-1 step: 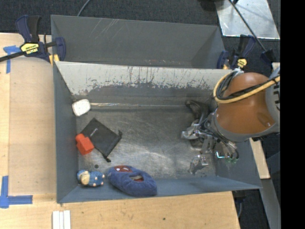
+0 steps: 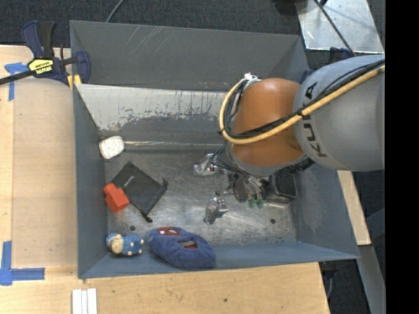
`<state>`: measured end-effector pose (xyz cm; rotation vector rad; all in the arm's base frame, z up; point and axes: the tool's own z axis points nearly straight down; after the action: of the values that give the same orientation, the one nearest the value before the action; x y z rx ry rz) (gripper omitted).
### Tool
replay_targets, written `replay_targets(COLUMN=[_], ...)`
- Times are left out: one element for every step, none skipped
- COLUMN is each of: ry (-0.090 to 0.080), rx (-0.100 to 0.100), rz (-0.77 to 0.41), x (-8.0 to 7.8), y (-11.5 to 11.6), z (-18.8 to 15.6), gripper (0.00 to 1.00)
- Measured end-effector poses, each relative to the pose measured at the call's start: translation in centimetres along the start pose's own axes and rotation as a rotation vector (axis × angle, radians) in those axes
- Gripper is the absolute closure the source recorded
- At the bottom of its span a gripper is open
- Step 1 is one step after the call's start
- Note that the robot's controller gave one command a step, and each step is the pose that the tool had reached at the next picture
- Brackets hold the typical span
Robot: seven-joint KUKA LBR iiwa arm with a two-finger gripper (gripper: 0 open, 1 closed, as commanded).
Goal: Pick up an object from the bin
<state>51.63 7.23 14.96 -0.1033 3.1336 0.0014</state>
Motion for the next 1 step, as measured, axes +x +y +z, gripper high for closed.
replay_targets(ry=[0.002], rx=[-0.003], rz=[-0.267], x=[-3.34], y=[8.41], z=[3.26], gripper=[0.00])
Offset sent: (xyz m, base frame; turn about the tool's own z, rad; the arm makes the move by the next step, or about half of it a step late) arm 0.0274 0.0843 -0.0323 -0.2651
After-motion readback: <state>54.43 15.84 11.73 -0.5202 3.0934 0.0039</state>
